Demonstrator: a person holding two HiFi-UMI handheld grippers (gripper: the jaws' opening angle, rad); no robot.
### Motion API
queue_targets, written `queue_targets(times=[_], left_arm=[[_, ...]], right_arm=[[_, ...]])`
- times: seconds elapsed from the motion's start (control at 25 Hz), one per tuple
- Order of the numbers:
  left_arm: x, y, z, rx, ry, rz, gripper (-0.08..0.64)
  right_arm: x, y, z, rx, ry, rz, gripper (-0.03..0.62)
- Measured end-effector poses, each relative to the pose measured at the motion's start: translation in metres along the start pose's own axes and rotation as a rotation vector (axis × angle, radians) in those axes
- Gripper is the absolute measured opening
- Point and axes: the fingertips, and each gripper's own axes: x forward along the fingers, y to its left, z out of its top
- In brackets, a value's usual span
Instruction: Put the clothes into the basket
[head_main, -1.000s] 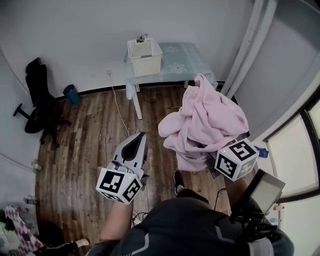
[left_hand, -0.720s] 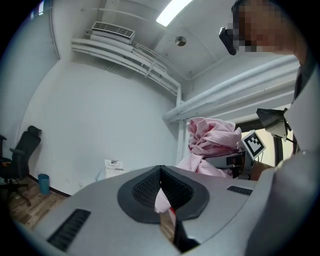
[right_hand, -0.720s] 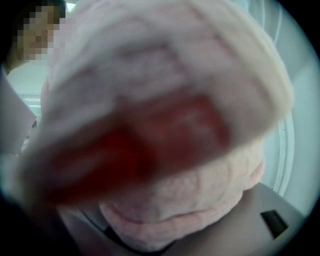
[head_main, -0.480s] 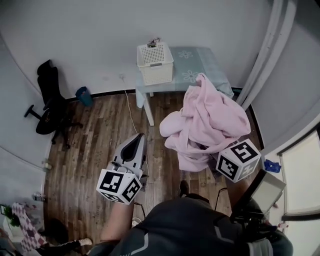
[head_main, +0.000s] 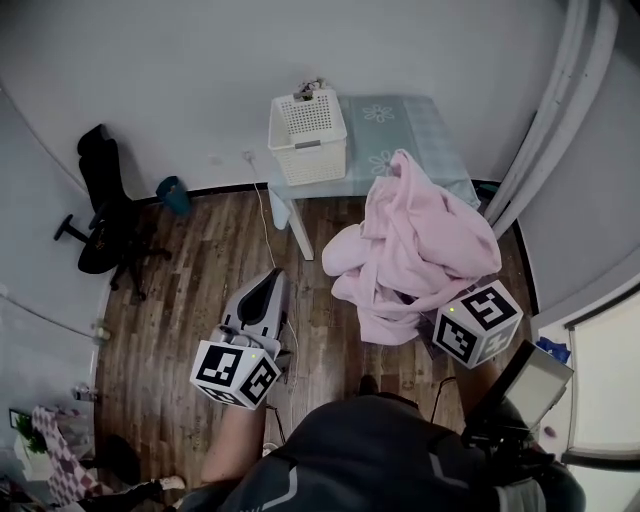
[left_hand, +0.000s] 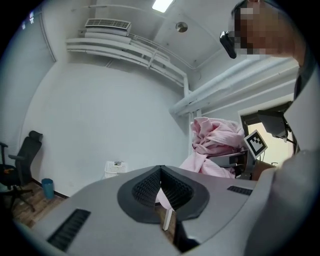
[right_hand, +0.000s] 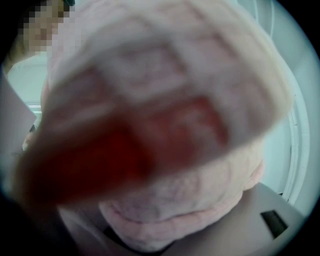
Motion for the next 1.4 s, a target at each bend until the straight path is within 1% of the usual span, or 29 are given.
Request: queue_targets(times=[0.12, 0.24, 0.4, 0.52, 0.68, 0.76, 0.84, 0.92, 1.04, 1.08, 1.4], left_arm=[[0.001, 0.003, -0.002, -0.002, 0.003, 0.01, 0.009], [-0.005, 0.006, -0.001, 0.025, 0.009, 0.026, 0.009], [-0.008, 0.009, -0.001, 0.021, 0.011, 0.025, 0.009], [-0.004, 0.007, -0.001, 0.049, 0.015, 0.011, 0.009], [0.007, 0.014, -0.006, 0.092, 0.034, 0.01, 0.009], [0.022, 0.028, -0.003, 0.078, 0.026, -0.003, 0.009], [0.039, 0.054, 0.0, 0.054, 0.011, -0.011, 0.009], [0.054, 0.08, 0.001, 0.054, 0.004, -0.007, 0.009], [0.07, 0.11, 0.006, 0.117, 0.001, 0.023, 0.009], [0.076, 0.118, 0.009, 0.13, -0.005, 0.019, 0.009], [0.109, 0.186, 0.026, 0.049, -0.043, -0.079, 0.009]], right_arm=[[0.002, -0.001, 0.001, 0.014, -0.008, 0.013, 0.331], [0.001, 0.003, 0.001, 0.014, -0.017, 0.024, 0.331], [0.003, 0.002, 0.0, 0.027, -0.032, 0.015, 0.331], [0.006, -0.002, 0.0, 0.02, -0.052, 0.017, 0.331], [0.019, -0.008, -0.008, 0.022, -0.041, 0.012, 0.331], [0.037, -0.013, -0.003, 0.021, -0.028, 0.005, 0.331], [0.064, -0.019, 0.003, 0.011, -0.023, -0.002, 0.331], [0.089, -0.023, 0.006, 0.0, -0.02, -0.013, 0.331], [0.113, -0.028, 0.011, 0.002, -0.024, -0.047, 0.331], [0.12, -0.03, 0.015, 0.003, -0.029, -0.06, 0.331], [0.191, -0.035, 0.038, -0.038, -0.021, -0.134, 0.331]])
